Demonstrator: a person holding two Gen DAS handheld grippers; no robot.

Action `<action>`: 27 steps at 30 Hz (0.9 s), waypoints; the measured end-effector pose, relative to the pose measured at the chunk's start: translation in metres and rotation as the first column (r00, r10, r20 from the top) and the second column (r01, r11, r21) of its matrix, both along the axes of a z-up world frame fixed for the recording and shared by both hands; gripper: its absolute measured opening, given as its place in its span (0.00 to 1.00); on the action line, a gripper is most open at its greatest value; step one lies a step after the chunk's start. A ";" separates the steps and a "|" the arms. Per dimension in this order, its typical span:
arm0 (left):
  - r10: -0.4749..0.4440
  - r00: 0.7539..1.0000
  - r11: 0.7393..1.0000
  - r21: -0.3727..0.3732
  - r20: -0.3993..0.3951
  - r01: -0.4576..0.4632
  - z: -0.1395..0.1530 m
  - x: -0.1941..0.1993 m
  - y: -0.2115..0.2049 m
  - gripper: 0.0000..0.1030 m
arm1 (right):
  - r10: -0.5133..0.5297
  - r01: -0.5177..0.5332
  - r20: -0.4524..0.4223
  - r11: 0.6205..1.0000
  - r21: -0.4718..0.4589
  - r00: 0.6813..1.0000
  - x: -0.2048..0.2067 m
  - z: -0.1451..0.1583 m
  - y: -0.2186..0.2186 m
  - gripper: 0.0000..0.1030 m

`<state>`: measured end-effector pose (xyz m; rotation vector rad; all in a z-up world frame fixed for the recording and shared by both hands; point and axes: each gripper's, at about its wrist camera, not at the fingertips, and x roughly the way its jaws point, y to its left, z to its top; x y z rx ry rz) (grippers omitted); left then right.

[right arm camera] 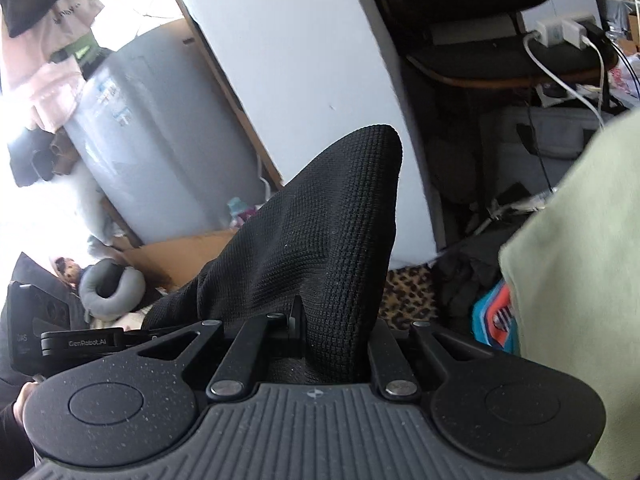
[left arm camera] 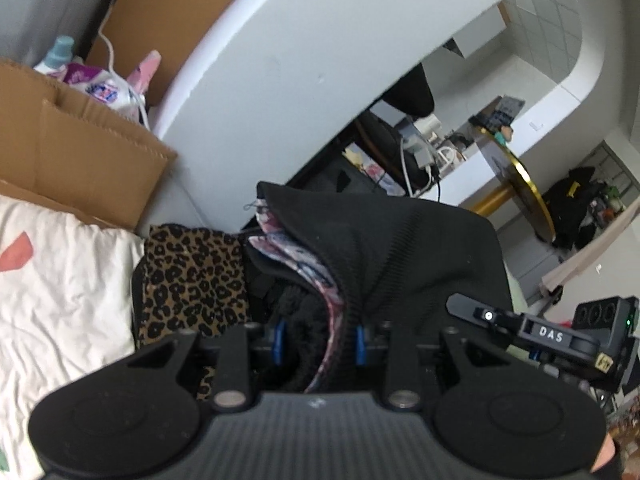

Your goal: Fold clothes

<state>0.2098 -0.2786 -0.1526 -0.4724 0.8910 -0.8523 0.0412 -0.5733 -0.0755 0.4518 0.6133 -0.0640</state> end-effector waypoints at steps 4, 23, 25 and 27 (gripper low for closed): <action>-0.023 1.000 1.000 -0.015 0.006 0.023 -0.027 -0.001 -0.006 0.32 | -0.015 0.014 -0.016 0.999 -0.032 1.000 -0.007 -0.030 -0.005 0.07; -0.022 0.998 1.000 -0.013 -0.051 0.021 -0.121 0.041 -0.015 0.32 | -0.021 0.013 -0.091 0.997 -0.080 0.996 0.042 -0.116 -0.013 0.08; -0.026 0.998 1.000 -0.006 -0.057 0.025 -0.127 0.049 -0.017 0.32 | -0.020 0.012 -0.092 0.996 -0.083 0.996 0.050 -0.122 -0.015 0.08; -0.030 0.998 1.000 0.001 -0.063 0.030 -0.133 0.057 -0.019 0.32 | -0.028 0.021 -0.091 0.996 -0.081 0.995 0.057 -0.129 -0.018 0.08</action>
